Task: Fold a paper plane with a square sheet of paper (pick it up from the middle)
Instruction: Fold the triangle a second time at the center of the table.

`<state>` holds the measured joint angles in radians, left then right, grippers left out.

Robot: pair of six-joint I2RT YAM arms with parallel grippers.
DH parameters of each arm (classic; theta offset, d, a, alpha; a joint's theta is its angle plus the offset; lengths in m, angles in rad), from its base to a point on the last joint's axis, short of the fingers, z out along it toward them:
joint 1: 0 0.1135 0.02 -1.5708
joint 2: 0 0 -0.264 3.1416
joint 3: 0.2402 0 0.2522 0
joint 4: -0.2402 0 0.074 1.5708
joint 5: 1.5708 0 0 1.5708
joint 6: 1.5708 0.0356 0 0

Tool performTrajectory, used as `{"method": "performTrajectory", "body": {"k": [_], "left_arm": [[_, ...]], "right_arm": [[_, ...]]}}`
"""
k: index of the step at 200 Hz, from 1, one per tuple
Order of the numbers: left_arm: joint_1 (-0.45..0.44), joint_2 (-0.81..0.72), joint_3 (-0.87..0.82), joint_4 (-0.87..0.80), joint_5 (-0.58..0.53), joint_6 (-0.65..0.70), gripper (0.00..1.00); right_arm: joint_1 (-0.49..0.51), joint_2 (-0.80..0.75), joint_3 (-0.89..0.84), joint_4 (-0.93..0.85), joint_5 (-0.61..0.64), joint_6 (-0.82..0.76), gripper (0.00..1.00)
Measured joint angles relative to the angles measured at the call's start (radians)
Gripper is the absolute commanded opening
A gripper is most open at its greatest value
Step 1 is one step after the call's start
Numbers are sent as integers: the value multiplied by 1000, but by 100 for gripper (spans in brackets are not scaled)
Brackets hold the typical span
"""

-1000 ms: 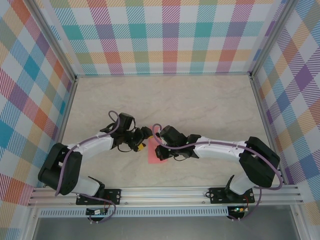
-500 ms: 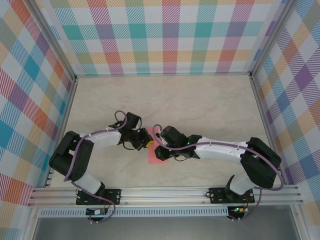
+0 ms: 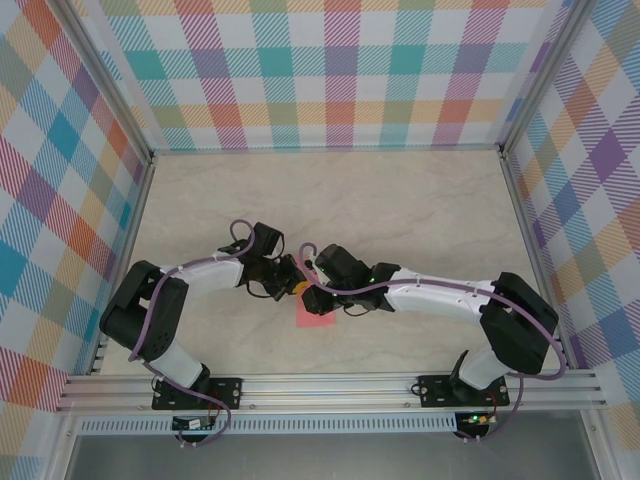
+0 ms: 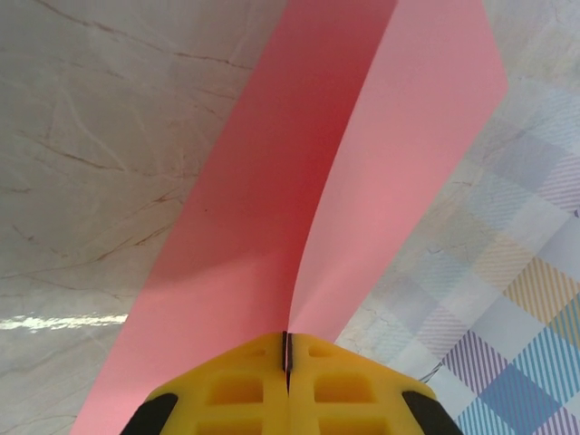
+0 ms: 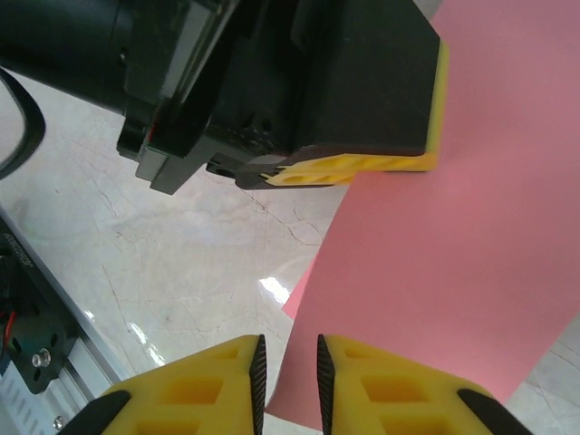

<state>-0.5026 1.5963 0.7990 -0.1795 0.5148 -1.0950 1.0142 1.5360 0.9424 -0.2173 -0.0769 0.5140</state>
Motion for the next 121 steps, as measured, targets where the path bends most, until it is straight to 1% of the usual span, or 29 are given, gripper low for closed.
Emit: {"method": "performTrajectory", "body": {"k": [28, 43, 58, 76, 114, 121], "left_arm": [[0, 0, 11, -5, 4, 12, 0], [0, 1, 17, -10, 8, 14, 0], [0, 2, 18, -10, 9, 15, 0], [0, 5, 18, -11, 11, 18, 0], [0, 7, 18, -12, 11, 19, 0], [0, 7, 18, -13, 11, 19, 0]], "right_arm": [[0, 10, 0, -15, 1, 0, 21], [0, 10, 0, -22, 4, 0, 26], [0, 10, 0, -29, 4, -3, 27], [0, 10, 0, -35, 4, -4, 23], [0, 10, 0, -39, 9, -3, 22], [0, 10, 0, -38, 9, -3, 21]]}}
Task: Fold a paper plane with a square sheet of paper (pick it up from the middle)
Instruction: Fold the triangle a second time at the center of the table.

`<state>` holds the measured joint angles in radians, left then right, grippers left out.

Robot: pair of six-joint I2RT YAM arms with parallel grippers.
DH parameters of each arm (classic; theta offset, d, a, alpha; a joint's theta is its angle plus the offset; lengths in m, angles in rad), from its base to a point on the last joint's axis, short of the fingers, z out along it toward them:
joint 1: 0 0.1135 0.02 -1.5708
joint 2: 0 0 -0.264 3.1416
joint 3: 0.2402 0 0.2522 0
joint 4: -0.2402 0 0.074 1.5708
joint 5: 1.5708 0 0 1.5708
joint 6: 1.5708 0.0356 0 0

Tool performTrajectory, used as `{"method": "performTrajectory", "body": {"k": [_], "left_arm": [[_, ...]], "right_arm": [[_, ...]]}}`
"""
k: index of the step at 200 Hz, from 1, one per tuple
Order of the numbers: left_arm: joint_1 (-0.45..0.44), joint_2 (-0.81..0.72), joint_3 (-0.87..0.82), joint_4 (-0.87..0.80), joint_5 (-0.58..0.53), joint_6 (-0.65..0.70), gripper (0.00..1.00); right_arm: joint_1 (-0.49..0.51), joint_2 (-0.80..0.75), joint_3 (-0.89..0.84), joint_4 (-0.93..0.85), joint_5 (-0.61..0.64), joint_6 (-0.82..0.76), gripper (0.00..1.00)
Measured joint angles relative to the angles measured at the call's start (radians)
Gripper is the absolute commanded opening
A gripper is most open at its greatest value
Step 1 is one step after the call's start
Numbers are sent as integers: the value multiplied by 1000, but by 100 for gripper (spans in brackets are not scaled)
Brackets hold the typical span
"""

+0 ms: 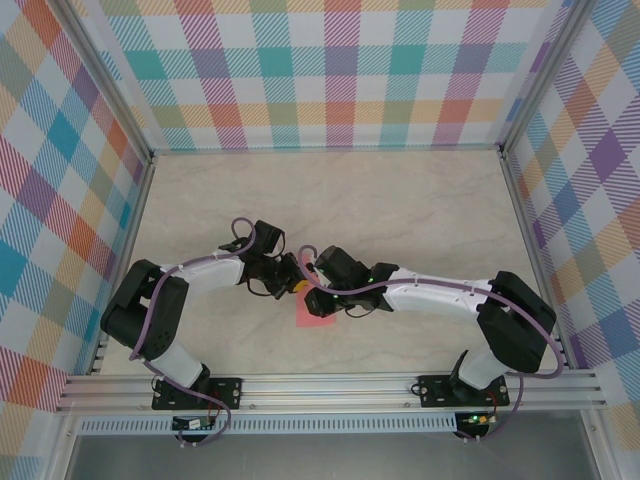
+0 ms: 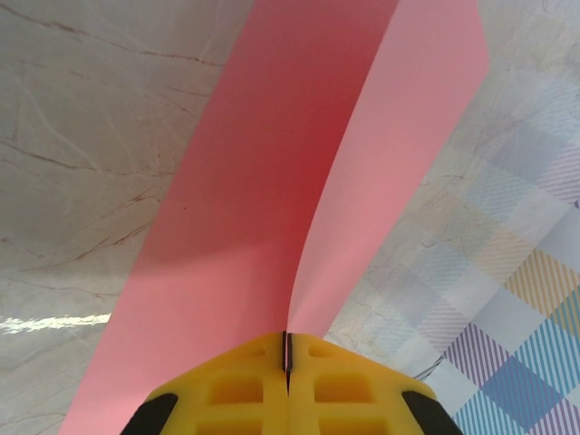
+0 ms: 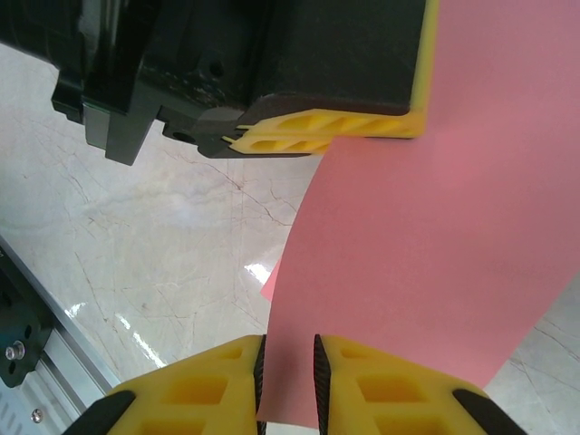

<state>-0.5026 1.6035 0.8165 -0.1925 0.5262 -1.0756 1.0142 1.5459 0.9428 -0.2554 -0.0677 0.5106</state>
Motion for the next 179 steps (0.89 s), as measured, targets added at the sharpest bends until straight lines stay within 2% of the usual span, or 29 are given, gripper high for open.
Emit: {"method": "performTrajectory", "body": {"k": [32, 48, 54, 63, 83, 94, 110, 127, 148, 158, 166, 179], "left_arm": [[0, 0, 0, -13, 0, 8, 0], [0, 0, 0, -19, -1, 15, 8], [0, 0, 0, -20, -1, 19, 13], [0, 0, 0, -25, -5, 35, 27], [0, -12, 1, -69, -22, 60, 49], [0, -33, 1, -99, -39, 68, 56], [0, -78, 0, -142, -71, 89, 59], [0, -137, -9, -173, -106, 101, 57], [-1, -203, -53, -170, -119, 103, 34], [-2, -229, -84, -167, -119, 92, 20], [-4, -241, -106, -168, -121, 88, 14], [-13, -255, -137, -167, -120, 79, 9]], "right_arm": [[0, 0, 0, 0, 4, 2, 13], [0, 0, 0, 0, 6, 4, 10], [0, 0, 0, 0, 6, 5, 9], [0, 0, 0, 0, 7, 5, 9], [0, 0, 0, 1, 11, 7, 8], [-2, 0, 0, 1, 14, 13, 7], [-12, 0, -3, 7, 13, 24, 7], [-28, 0, -15, 23, 0, 35, 7], [-53, 0, -33, 35, -13, 54, 7], [-62, 0, -40, 39, -16, 61, 7], [-69, 0, -47, 45, -20, 67, 7], [-78, 0, -54, 49, -23, 79, 8]]}}
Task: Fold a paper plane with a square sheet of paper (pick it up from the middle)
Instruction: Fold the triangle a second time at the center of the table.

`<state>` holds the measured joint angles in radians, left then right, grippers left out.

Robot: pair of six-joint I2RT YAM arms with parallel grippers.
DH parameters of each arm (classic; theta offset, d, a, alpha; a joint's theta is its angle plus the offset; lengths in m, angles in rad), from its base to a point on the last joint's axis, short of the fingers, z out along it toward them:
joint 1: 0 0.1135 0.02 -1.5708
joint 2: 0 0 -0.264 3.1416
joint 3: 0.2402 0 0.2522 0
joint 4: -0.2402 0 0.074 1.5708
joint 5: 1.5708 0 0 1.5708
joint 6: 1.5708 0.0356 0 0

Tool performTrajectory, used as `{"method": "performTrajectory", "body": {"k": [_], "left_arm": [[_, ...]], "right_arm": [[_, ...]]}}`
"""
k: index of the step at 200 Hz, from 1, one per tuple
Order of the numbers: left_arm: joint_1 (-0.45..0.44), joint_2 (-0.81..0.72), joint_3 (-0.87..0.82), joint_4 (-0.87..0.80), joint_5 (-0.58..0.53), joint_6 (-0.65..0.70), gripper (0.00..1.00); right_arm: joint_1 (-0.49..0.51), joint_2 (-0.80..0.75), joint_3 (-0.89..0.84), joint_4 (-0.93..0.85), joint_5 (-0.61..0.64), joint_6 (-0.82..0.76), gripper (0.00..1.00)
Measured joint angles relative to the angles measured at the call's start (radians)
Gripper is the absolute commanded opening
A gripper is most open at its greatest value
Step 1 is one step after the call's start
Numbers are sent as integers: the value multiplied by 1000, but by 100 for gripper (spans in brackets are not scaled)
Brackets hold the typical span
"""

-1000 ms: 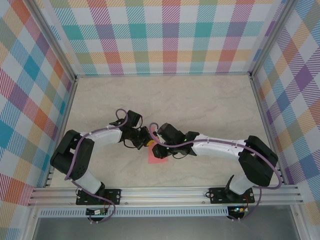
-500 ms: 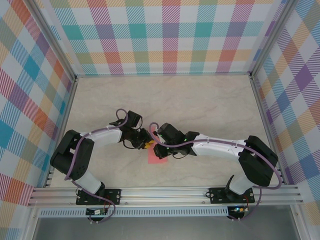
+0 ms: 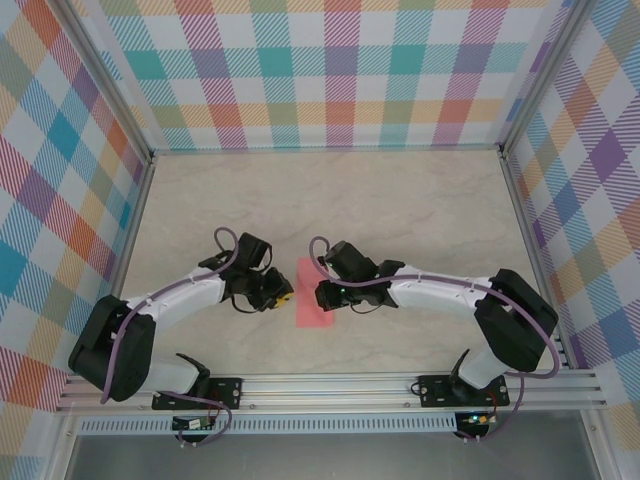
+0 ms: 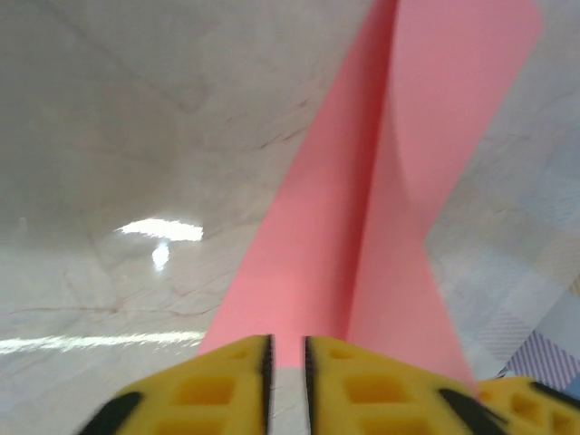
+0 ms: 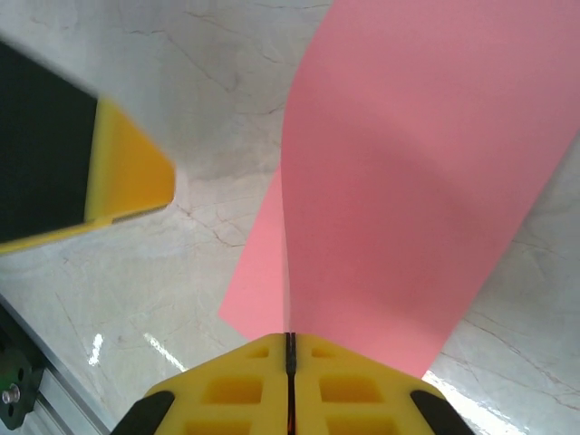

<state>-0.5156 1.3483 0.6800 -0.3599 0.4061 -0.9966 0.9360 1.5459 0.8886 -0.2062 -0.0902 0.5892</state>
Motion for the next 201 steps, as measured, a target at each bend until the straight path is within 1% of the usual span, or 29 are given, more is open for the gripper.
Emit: {"method": "performTrajectory", "body": {"k": [15, 27, 56, 87, 111, 163, 201], "left_arm": [[-15, -9, -23, 7, 0, -10, 2], [-32, -9, -27, 20, 1, -18, 0], [-76, 7, -26, 56, 0, -21, 0], [-118, 80, -8, 60, -8, -19, 0], [-124, 115, -4, 82, -8, -21, 0], [-129, 185, 21, 70, -35, -8, 0], [-135, 200, 57, 14, -75, 25, 0]], "right_arm": [[-5, 0, -6, 5, -1, 7, 8], [-6, 0, -9, 6, -1, 13, 8], [-6, 0, -10, 7, -1, 27, 9], [-6, 0, -10, 7, -1, 35, 9], [-6, 0, -11, 7, 3, 43, 9], [-6, 0, -11, 7, 19, 55, 9], [-6, 0, -11, 6, 29, 60, 10]]}}
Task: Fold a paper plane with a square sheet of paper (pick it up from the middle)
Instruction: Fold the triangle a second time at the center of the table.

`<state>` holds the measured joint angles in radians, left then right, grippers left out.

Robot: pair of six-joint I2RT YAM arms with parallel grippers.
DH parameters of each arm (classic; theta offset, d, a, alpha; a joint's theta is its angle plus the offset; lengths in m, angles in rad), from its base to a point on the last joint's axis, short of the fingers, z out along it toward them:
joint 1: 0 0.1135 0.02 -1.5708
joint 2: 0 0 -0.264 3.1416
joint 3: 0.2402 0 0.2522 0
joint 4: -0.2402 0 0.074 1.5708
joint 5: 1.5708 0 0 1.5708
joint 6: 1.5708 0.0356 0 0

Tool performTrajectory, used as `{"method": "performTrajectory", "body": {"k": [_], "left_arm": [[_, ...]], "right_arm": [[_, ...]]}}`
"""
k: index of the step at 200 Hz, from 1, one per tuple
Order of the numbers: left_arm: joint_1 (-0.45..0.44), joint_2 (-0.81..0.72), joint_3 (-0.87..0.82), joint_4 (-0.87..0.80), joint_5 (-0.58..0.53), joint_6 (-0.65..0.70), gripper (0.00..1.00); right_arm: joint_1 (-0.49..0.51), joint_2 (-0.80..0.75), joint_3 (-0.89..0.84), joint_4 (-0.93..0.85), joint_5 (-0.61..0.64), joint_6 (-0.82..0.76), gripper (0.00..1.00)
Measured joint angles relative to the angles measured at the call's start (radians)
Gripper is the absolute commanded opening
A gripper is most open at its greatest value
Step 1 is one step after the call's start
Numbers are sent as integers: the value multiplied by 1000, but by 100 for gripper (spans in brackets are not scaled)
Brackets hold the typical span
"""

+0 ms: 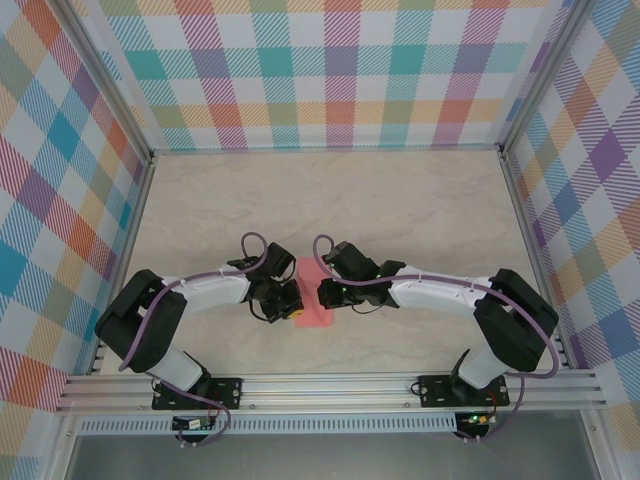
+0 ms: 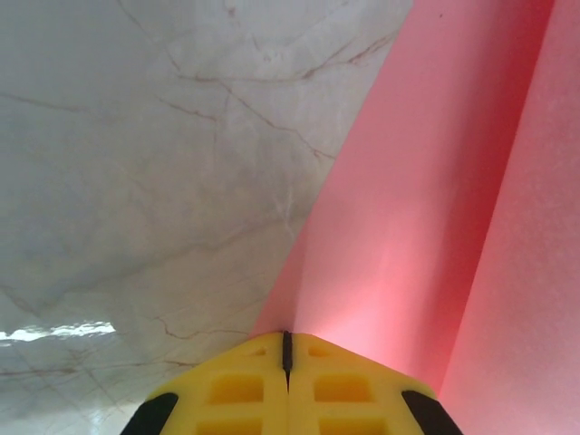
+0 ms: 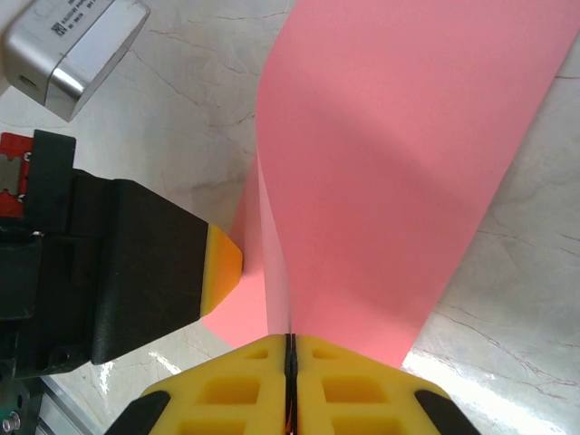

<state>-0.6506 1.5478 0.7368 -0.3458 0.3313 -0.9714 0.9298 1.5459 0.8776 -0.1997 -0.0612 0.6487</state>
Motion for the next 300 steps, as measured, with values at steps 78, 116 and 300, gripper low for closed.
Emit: {"method": "performTrajectory", "body": {"k": [78, 116, 300], "left_arm": [[-6, 16, 82, -156, -153, 101, 0], [-6, 17, 85, -170, -157, 132, 0], [-29, -23, 53, -81, -36, 150, 0]], "right_arm": [[0, 0, 0, 1, 0, 14, 10], [0, 12, 0, 14, 0, 18, 10], [-8, 118, 12, 19, 24, 18, 10]]}}
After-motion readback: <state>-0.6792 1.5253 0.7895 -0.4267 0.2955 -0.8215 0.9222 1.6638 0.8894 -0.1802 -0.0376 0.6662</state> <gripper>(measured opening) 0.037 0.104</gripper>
